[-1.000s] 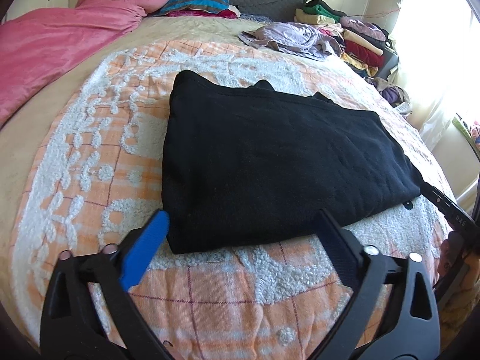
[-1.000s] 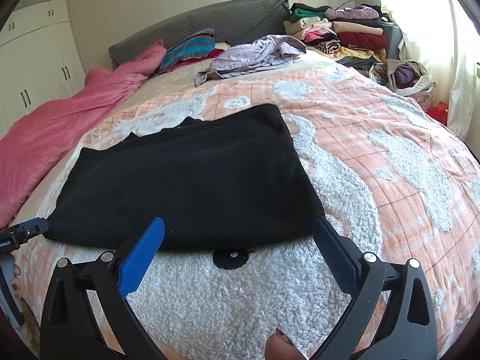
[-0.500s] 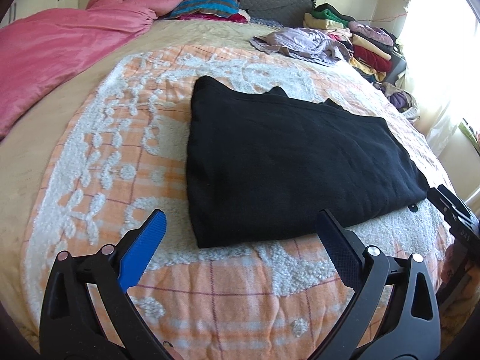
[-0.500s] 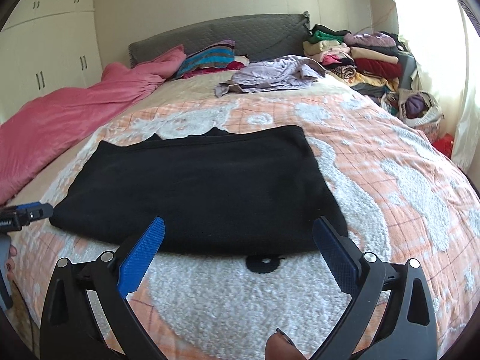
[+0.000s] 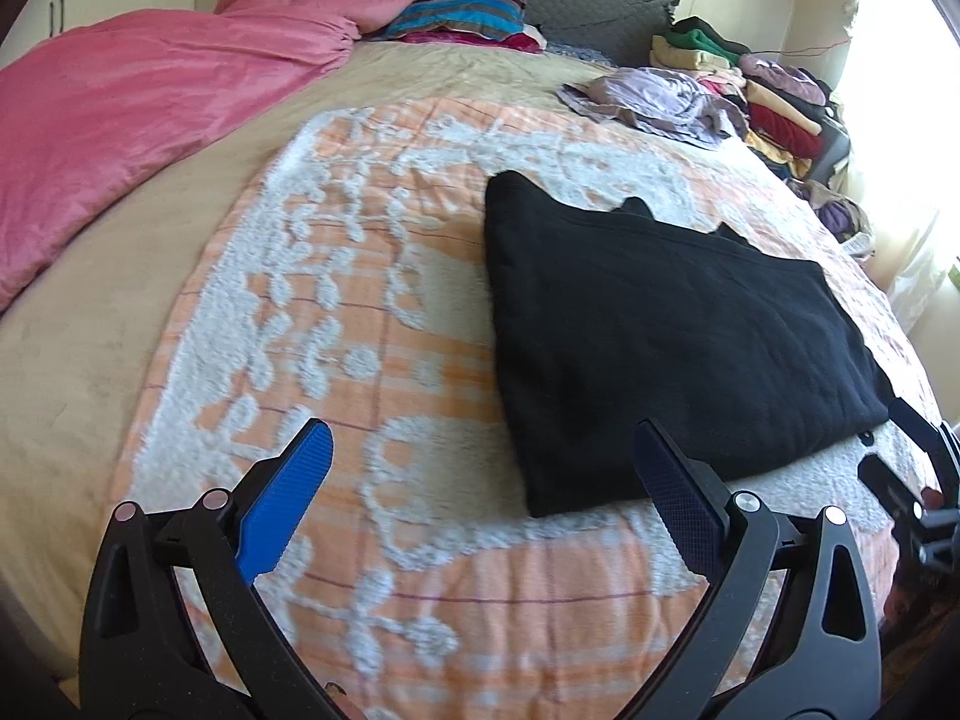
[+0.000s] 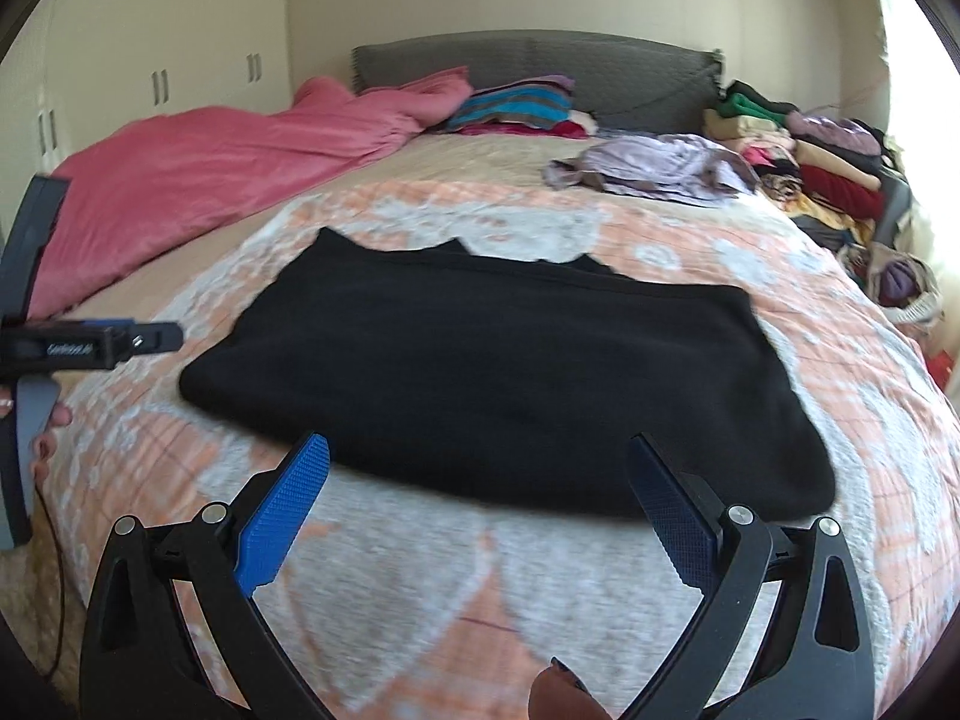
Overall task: Fold small clothes
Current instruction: 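Move both grippers to one side edge of the folded sweatshirt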
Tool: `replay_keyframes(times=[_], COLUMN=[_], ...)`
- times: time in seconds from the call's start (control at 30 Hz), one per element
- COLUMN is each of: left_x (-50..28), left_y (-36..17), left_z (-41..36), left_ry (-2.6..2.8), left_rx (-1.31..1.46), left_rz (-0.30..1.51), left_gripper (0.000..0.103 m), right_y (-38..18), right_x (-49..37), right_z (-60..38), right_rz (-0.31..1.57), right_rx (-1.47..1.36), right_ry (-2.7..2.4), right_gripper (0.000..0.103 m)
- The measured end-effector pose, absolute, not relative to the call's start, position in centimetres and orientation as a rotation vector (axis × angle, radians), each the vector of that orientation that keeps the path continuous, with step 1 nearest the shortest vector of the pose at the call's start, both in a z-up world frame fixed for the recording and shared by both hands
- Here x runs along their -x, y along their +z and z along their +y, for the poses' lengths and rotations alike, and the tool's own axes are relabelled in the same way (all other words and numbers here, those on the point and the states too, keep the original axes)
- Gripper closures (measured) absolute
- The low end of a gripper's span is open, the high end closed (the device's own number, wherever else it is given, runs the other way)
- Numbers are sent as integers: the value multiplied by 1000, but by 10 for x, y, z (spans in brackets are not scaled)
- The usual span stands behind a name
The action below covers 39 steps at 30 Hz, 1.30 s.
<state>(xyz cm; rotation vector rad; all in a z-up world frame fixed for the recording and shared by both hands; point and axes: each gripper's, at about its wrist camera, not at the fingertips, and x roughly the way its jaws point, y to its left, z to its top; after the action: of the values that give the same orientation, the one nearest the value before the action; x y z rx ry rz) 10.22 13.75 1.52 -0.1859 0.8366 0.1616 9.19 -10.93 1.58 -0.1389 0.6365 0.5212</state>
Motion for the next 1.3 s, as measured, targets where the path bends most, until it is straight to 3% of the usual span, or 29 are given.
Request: replay_keyframes(times=[0.73, 1.3], left_x=[-142, -184], left_y=[20, 9], left_z=[186, 193], left_ry=[216, 183], left_rx=[182, 269], left_rz=[863, 878], left_gripper=[10, 10], right_y=[-23, -38], right_x=[-77, -111], right_z=[42, 78], right_rz=[596, 581], right_rx=[594, 669], right_ry=[583, 526], right_gripper=[5, 5])
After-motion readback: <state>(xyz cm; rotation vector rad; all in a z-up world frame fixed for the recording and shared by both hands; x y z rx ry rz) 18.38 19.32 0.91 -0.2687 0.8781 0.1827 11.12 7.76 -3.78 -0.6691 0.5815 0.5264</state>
